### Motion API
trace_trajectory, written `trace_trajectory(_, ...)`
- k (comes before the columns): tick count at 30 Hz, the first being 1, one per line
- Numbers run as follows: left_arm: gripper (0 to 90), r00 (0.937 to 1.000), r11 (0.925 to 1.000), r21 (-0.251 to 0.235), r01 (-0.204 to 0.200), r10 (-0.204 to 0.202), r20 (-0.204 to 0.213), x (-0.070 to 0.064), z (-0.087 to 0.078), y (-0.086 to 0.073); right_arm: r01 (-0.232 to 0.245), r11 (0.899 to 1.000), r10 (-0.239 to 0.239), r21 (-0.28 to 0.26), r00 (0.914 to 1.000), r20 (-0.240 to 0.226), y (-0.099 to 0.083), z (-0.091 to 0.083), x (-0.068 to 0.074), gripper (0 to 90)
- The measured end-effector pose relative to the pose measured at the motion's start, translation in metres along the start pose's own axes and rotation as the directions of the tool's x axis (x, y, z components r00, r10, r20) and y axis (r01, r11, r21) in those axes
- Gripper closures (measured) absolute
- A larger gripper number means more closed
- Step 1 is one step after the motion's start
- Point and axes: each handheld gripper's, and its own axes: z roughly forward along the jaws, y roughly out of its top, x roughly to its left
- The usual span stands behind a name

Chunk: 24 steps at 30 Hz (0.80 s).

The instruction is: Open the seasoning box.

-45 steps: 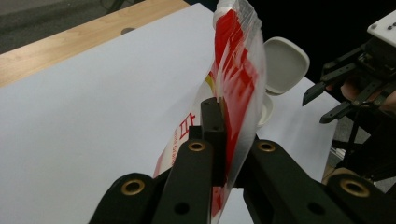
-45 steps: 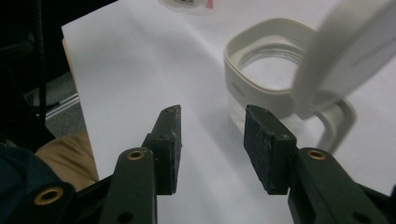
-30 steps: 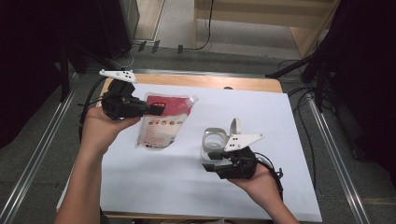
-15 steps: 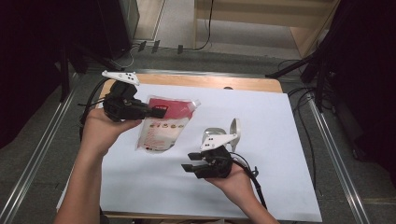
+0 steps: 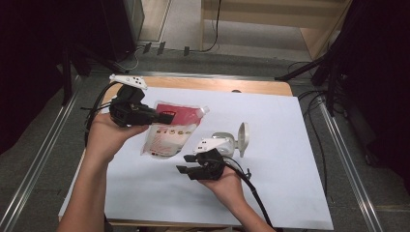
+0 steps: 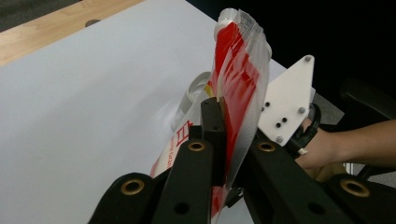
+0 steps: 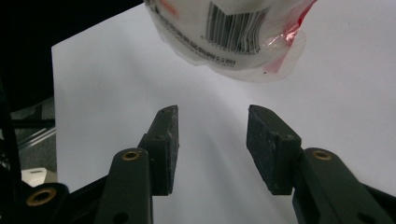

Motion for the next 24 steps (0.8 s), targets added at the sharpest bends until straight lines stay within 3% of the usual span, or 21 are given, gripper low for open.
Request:
trace_trajectory(3, 90.0, 0.9999, 0.9999, -0.013, 0.007, -0.007, 0.007, 0.0, -0.001, 0.0, -0.011, 1.0, 0.011, -0.019, 0.9999, -0.01, -0.001, 0.005, -0.001, 55.2)
trace_trajectory(4, 90.0, 0.9999, 0.9998, -0.014, 0.014, -0.014, 0.009, -0.001, -0.002, 0.0, 0.005, 1.0, -0.005, -0.03, 1.0, 0.009, -0.002, 0.01, -0.001, 55.0)
trace_trajectory(7, 90.0, 0.9998, 0.9997, -0.02, 0.014, -0.013, 0.014, -0.001, -0.003, 0.0, -0.004, 0.999, 0.005, -0.044, 0.9997, 0.024, -0.004, 0.016, -0.002, 55.0)
trace_trajectory(15, 90.0, 0.9993, 0.9995, -0.024, 0.018, -0.017, 0.034, -0.005, -0.004, 0.002, -0.028, 0.999, 0.03, -0.041, 0.9983, 0.049, -0.008, 0.027, -0.009, 55.6)
trace_trajectory(22, 90.0, 0.9969, 0.9994, -0.002, 0.036, -0.035, 0.07, -0.007, 0.0, 0.004, 0.035, 0.996, -0.027, -0.079, 0.9952, 0.094, -0.013, 0.03, -0.009, 51.4)
trace_trajectory(24, 90.0, 0.9944, 0.9984, 0.014, 0.054, -0.055, 0.09, -0.009, 0.004, 0.004, 0.067, 0.992, -0.055, -0.105, 0.9922, 0.112, -0.013, 0.03, -0.009, 45.3)
